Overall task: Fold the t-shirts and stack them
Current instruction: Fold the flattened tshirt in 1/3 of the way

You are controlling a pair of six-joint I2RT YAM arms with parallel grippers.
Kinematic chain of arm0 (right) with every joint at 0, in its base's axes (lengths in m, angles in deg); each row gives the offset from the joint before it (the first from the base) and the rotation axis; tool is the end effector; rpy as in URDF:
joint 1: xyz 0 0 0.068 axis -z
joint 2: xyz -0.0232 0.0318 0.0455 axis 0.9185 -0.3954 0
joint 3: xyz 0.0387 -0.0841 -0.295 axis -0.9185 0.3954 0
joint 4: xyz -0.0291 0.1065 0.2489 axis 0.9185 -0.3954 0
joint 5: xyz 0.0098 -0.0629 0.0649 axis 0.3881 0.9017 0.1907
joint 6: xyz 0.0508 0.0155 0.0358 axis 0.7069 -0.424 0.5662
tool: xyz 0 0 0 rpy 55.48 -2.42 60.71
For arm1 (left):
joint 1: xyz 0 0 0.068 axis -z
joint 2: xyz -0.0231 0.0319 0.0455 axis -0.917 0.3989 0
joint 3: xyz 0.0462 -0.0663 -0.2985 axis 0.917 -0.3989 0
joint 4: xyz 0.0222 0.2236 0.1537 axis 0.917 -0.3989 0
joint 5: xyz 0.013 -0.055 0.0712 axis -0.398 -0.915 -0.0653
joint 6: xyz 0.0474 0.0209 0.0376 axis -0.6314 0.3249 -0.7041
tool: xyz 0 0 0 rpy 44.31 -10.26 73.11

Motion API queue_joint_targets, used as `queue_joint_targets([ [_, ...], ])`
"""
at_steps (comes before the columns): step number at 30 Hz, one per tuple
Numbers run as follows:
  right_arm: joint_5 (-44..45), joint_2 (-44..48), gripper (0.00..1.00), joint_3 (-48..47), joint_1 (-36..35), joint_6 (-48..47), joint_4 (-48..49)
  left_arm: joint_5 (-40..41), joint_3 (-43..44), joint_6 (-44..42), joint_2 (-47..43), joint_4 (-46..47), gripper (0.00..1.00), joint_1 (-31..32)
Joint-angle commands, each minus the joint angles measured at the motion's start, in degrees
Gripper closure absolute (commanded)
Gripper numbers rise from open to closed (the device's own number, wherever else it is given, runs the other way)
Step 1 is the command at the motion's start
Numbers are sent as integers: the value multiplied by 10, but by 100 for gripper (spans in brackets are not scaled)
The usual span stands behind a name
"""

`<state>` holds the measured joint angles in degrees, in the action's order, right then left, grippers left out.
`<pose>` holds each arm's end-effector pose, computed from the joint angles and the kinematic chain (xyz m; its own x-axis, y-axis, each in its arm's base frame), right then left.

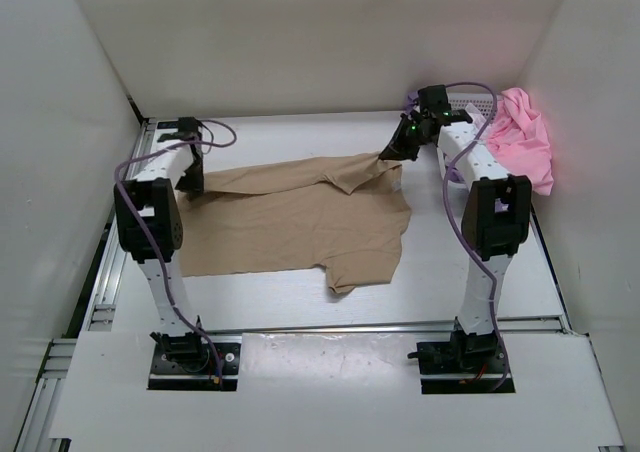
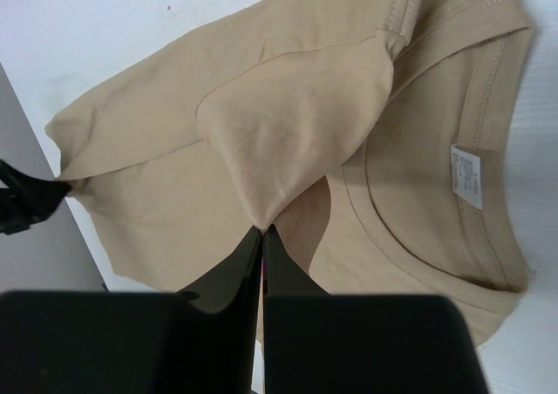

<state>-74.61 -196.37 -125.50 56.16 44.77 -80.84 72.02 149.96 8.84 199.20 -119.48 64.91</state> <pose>0.4909 0.1086 0.2857 -0.8446 0.3824 -0.3747 0.1126 0.8111 0.5740 0.4442 0.0348 0.2056 -0.9664 -0.0203 -0.2561 -0.1349 0.8884 0.4388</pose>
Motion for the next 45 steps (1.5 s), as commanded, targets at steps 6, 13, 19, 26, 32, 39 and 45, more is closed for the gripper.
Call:
queue_joint_targets([
  [6, 0, -4, 100, -6, -9, -13, 0, -257, 135, 4, -21, -146, 56, -81],
  [13, 0, 1, 100, -6, -9, -18, 0, -255, 99, 4, -24, -146, 55, -81],
  [19, 0, 1, 100, 0, -14, -23, 0, -296, 189, 4, 63, -215, 52, -81],
  [26, 5, 7, 100, 13, -25, -35, 0, -275, 201, 4, 90, -204, 48, -81],
  [32, 10, 18, 100, 18, -25, -41, 0, -265, 196, 4, 105, -198, 41, -86],
  [39, 16, 23, 100, 18, -25, -46, 0, -259, 233, 4, 134, -204, 78, -86],
  [45, 16, 28, 100, 23, -25, -51, 0, -226, 227, 4, 133, -198, 90, -86],
])
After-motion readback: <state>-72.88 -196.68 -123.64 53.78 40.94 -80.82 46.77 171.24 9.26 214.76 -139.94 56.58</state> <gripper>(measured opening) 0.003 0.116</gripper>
